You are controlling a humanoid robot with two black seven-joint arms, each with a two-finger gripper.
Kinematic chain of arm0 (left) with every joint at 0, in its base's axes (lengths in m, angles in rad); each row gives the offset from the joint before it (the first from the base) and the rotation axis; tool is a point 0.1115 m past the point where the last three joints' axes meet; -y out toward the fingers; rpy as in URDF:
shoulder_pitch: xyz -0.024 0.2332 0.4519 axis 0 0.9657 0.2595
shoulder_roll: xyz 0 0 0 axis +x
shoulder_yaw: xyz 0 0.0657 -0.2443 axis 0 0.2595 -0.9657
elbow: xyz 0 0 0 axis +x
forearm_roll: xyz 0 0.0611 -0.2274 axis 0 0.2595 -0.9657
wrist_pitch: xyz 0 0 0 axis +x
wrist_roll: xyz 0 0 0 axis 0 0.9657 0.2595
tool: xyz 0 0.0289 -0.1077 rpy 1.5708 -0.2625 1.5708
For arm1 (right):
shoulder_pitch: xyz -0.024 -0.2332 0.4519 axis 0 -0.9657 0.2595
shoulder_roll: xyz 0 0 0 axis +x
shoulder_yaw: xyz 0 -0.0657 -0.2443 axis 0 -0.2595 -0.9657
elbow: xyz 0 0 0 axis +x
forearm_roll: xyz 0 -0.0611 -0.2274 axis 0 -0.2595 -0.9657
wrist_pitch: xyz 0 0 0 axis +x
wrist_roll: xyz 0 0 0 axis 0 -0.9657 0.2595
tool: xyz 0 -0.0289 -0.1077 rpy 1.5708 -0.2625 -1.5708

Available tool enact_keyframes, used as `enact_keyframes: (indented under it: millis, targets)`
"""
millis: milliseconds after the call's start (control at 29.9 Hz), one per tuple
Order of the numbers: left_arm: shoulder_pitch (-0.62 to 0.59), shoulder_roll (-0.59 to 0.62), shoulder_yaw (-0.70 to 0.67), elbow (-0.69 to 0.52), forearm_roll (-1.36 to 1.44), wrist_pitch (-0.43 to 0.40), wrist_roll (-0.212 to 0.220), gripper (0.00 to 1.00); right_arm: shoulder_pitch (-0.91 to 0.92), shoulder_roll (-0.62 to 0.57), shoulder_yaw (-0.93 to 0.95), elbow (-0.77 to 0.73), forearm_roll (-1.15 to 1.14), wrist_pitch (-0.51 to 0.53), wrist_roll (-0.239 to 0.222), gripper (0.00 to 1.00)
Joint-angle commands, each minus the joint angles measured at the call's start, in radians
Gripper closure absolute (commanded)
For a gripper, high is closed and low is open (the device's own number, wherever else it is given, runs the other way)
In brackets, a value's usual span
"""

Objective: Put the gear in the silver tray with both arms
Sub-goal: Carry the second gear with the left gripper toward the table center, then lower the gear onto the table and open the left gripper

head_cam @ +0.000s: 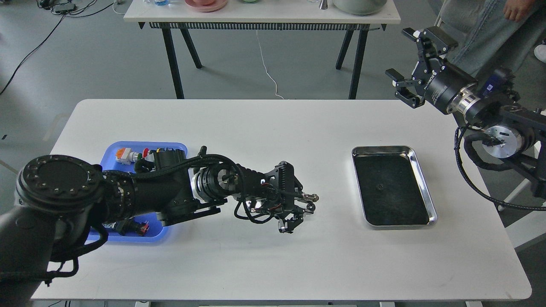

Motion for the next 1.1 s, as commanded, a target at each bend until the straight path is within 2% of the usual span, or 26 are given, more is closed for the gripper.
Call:
enact_keyframes:
  millis: [0,301,635,969,1069]
  targets:
    - [0.035,0.0,0.001,0.002,0.0,0.021,0.0,0.94,0.0,-0.002,-0.001,0.0,0.0,0.001,0.0,0.01]
    - [0.035,0.0,0.0,0.022,0.0,0.058,0.0,0.95,-0.003,0.003,0.0,-0.001,0.0,0.0,0.0,0.01]
    - [0.035,0.0,0.0,0.047,0.0,0.047,-0.002,0.94,-0.003,0.006,-0.001,-0.001,0.0,0.0,0.0,0.01]
    - [0.036,0.0,0.001,0.074,0.0,0.042,-0.008,0.86,-0.003,0.004,0.0,-0.001,0.0,0.0,0.0,0.01]
    - [0.036,0.0,0.003,0.084,0.0,0.041,-0.009,0.8,-0.005,0.004,-0.001,-0.001,0.0,0.0,0.0,0.01]
